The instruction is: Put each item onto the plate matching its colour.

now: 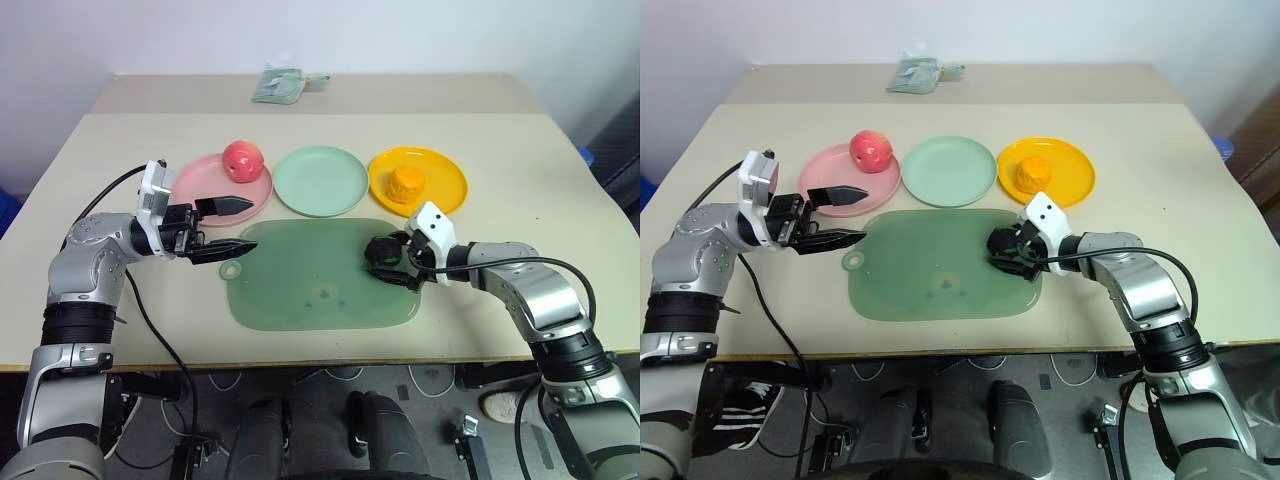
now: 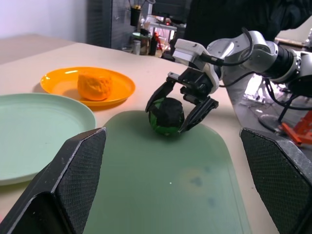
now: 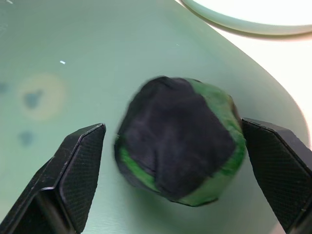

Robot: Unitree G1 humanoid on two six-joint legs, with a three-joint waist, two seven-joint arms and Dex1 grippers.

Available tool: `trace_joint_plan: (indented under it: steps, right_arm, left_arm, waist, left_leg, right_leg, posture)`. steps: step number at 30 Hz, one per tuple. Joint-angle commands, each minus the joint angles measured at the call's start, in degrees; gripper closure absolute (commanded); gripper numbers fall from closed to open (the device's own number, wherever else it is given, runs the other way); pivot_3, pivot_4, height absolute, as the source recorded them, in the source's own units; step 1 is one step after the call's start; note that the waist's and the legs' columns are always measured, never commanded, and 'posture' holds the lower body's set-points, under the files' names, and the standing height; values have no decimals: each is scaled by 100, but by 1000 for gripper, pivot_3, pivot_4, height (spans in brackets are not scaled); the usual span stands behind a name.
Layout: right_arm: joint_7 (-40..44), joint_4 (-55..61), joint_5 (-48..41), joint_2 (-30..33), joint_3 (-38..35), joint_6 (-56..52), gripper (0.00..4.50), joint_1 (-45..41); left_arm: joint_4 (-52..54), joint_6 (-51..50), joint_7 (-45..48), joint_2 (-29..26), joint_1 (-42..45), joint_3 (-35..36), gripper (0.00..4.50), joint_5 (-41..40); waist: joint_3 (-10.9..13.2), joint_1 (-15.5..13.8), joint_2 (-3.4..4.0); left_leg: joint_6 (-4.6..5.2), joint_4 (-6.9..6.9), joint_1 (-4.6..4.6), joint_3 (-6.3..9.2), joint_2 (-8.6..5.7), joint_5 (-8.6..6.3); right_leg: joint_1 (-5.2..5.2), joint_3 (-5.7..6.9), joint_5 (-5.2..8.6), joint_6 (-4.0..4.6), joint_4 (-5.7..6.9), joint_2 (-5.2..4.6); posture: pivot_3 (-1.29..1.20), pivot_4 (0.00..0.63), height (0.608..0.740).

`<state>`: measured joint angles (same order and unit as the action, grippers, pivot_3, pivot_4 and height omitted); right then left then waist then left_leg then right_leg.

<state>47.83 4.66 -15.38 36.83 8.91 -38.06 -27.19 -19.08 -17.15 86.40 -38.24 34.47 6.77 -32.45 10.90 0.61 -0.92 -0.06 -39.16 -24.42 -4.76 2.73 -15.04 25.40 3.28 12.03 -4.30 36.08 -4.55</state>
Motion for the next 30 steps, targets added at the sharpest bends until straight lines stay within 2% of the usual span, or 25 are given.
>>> trace_joint_plan:
  steps: [1, 2, 12, 15, 19, 26, 30]
  right_arm:
    - [16, 112, -88, -67, -144, 30, 541, -111]
    - [-44, 91, 18, -63, -124, 148, 796, -137]
    - [44, 352, -456, -194, -424, -70, 796, -231]
    - [-516, -57, -337, -634, -598, 123, 796, -715]
    - [-239, -182, 14, -432, -254, 538, 796, -643]
    - [170, 172, -313, -262, -327, 86, 796, -443]
    - [257, 222, 6, 10, -84, 126, 796, -298]
  left_arm:
    - [47, 102, 19, -66, 100, 78, 0, 17]
    - [56, 101, 14, -66, 98, 81, 0, 14]
    - [-71, 114, 38, -78, 164, 108, 0, 24]
    - [-167, 252, -82, 2, 216, 206, 0, 10]
    - [-129, 328, -139, 21, 218, 230, 0, 20]
    - [75, 191, -180, -48, 36, 262, 0, -47]
    - [138, 144, -202, -27, 22, 244, 0, -65]
  waist:
    - [0, 3, 0]
    - [0, 3, 0]
    - [0, 3, 0]
    - [0, 22, 0]
    - [-2, -17, -2]
    - [-1, 3, -2]
    - [-2, 7, -2]
  left_leg:
    - [0, 0, 0, 0, 0, 0]
    - [0, 0, 0, 0, 0, 0]
    - [0, 0, 0, 0, 0, 0]
    - [0, 0, 1, 0, 0, 0]
    - [-1, 0, 1, 3, 1, 1]
    - [5, -1, -4, -2, -3, -3]
    - [0, -1, 2, 3, 1, 0]
  right_leg:
    - [0, 0, 0, 0, 0, 0]
    - [0, 0, -1, -1, 0, 0]
    - [0, 0, -1, -2, 0, 0]
    - [0, 0, -2, -2, 1, 1]
    - [-1, 1, -2, -3, 3, 3]
    - [-1, 2, -3, -6, -1, -4]
    - [-1, 2, -1, -4, 3, 3]
  posture:
    - [0, 150, 740]
    - [0, 150, 740]
    - [0, 150, 740]
    - [0, 150, 740]
    - [0, 150, 740]
    - [0, 150, 740]
    - [0, 150, 740]
